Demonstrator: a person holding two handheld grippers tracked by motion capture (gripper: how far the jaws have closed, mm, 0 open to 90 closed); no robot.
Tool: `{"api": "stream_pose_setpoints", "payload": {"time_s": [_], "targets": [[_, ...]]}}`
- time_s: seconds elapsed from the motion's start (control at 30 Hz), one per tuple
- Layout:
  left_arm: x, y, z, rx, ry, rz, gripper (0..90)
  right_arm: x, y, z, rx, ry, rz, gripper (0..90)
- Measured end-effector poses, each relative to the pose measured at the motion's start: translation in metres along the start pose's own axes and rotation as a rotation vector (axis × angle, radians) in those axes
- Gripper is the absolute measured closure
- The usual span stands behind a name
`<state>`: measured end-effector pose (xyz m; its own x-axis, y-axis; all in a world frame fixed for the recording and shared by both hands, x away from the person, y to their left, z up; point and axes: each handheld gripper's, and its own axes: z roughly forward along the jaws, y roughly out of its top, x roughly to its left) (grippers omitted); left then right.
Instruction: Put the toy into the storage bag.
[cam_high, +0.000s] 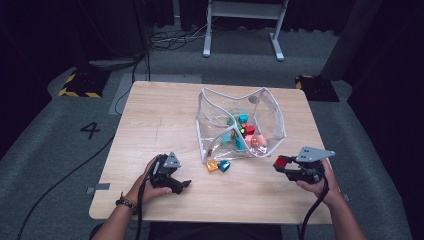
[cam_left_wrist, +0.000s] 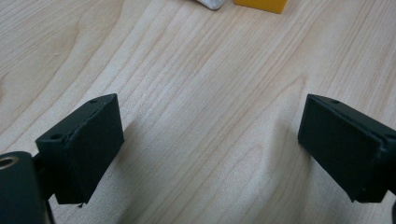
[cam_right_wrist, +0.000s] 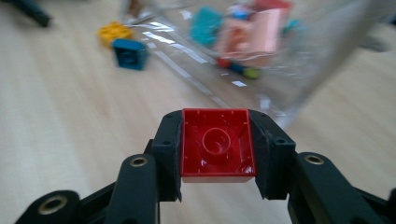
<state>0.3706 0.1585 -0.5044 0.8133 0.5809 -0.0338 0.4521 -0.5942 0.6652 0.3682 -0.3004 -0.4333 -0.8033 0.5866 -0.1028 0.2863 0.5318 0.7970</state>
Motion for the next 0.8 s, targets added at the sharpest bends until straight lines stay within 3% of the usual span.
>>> {"api": "stream_pose_setpoints", "payload": {"time_s": [0.07, 0.27, 0.43, 0.57, 0.8], "targets": [[0.000, 0.000, 0.000, 0.000, 0.000, 0.000, 7.0, -0.010, 0.002, -0.010, -0.036, -0.028, 0.018, 59.3], [0.000, 0.000, 0.000, 0.000, 0.000, 0.000, 7.0, -0.031, 0.013, -0.024, -0.072, -0.109, 0.042, 59.3], [0.000, 0.000, 0.000, 0.000, 0.000, 0.000, 7.0, -0.041, 0.021, -0.026, -0.079, -0.142, 0.034, 59.3], [0.000, 0.000, 0.000, 0.000, -0.002, -0.001, 7.0, -0.059, 0.031, -0.032, -0.131, -0.164, 0.076, 59.3], [0.000, 0.000, 0.000, 0.001, -0.002, -0.001, 7.0, -0.076, 0.059, -0.038, -0.163, -0.210, 0.069, 59.3]]}}
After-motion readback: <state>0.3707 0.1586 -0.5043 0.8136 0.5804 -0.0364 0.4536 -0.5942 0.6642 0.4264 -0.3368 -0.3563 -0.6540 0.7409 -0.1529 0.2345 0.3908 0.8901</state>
